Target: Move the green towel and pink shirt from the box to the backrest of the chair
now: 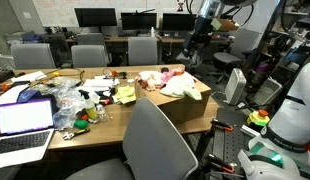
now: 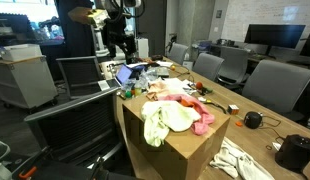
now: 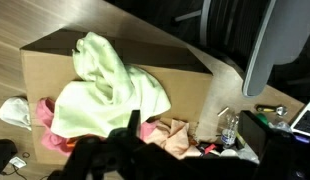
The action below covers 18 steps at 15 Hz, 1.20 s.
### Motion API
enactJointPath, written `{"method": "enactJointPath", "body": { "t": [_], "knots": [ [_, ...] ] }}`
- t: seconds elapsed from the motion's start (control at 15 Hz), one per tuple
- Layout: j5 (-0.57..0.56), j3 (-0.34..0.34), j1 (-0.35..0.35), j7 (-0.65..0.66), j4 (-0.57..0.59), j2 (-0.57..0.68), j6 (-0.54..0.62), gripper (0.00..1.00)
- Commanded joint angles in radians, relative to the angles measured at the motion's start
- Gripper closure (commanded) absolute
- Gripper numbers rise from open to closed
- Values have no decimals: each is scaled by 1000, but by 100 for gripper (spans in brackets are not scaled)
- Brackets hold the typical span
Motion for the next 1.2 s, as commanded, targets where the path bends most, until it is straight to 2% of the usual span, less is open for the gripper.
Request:
{"method": "enactJointPath", "body": {
  "t": [0.0, 0.53, 1.13],
  "knots": [
    [1, 12, -24, 49, 33, 94, 70, 0],
    [57, -47, -49, 77, 69, 295, 142, 0],
    [235, -75, -34, 58, 165, 573, 180, 0]
  ]
}}
